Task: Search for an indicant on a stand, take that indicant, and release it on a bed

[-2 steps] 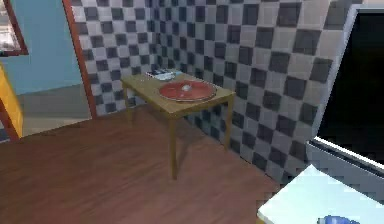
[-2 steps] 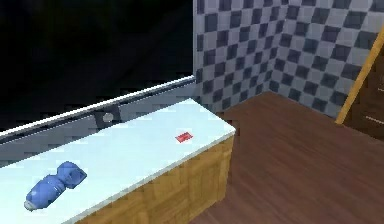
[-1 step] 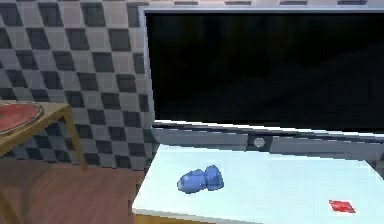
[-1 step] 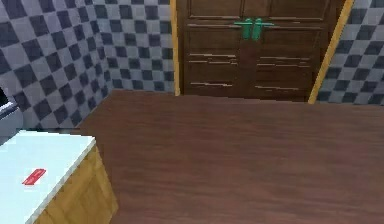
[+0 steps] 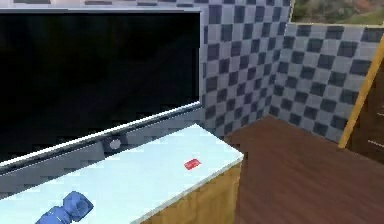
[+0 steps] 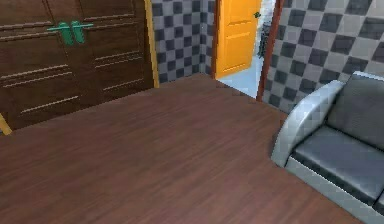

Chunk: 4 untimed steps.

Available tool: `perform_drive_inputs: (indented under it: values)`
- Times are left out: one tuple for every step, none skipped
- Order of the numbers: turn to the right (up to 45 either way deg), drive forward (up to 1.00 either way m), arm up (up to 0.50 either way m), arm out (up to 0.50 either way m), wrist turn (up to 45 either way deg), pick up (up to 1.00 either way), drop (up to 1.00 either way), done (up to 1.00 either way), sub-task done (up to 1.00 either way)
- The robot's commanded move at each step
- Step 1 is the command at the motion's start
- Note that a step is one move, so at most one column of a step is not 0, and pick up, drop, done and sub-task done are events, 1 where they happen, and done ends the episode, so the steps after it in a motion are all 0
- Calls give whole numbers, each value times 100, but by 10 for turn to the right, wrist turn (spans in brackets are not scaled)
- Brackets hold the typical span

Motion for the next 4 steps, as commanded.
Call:
perform_drive_inputs:
  values:
    - [60,0,0,0,0,0,0,0,0]
    - [0,35,0,0,0,0,0,0,0]
    - [-450,0,0,0,0,0,0,0,0]
    - [-450,0,0,0,0,0,0,0,0]
